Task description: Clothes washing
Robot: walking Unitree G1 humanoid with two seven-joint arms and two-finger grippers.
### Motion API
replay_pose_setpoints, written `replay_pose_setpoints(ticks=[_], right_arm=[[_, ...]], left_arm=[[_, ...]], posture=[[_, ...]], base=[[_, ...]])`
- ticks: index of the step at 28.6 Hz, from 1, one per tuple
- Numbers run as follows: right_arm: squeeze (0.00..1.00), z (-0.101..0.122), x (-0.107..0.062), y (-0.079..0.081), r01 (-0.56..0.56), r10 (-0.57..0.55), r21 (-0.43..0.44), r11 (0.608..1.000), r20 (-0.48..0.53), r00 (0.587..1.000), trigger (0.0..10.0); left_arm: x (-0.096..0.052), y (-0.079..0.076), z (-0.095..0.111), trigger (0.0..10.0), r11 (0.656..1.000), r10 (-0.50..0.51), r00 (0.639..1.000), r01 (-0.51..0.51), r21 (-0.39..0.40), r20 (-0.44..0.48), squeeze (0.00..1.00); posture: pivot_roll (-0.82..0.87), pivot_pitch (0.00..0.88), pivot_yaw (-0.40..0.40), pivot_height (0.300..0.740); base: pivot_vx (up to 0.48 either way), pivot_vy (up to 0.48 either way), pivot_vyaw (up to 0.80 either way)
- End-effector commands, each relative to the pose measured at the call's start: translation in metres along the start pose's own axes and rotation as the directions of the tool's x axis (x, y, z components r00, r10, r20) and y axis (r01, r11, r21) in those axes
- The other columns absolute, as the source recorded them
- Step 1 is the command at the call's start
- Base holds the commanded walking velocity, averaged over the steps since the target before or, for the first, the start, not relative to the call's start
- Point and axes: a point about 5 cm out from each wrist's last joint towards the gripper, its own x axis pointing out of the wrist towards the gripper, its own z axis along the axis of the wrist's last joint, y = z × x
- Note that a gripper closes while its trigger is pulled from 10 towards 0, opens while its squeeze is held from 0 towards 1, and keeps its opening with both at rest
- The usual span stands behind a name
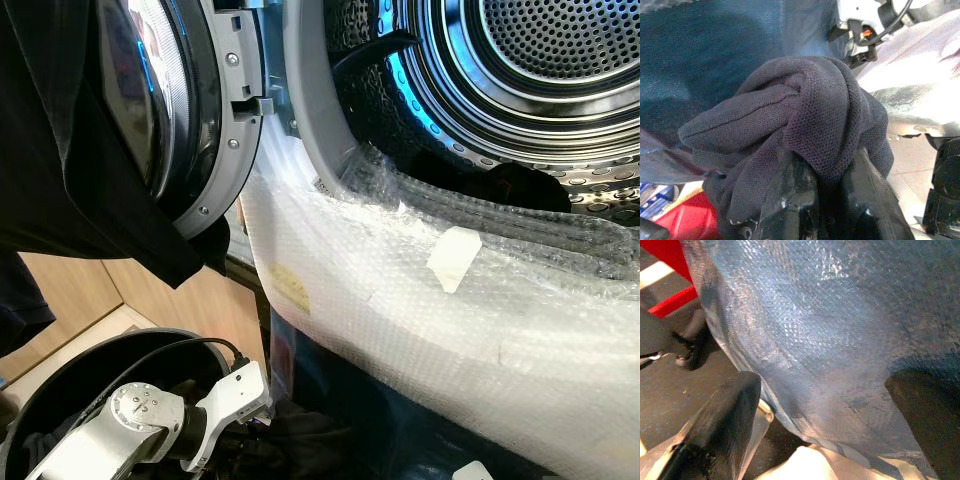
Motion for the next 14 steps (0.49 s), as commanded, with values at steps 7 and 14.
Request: replay_pose_setpoints(ticks=[7,14], right_arm=[[1.00,0.050,-0.018,-0.017,-0.271,0.304,-0.150,0.951,0.278,0.911,10.0],[1.00,0.035,-0.033,-0.001,-0.529,0.603,-0.344,0.775,0.155,0.783,10.0]], left_arm=[[-0.012,0.008,0.010,0.0,0.999,0.039,0.999,-0.040,0.030,0.034,0.00],[-0.010,0.011,0.013,0.0,0.998,0.039,0.998,-0.041,0.040,0.044,0.00]], posture=[[0.16,0.000,0.009,0.740],[0.15,0.000,-0.007,0.740]], base=[[0.000,0.000,0.00],[0.000,0.000,0.00]])
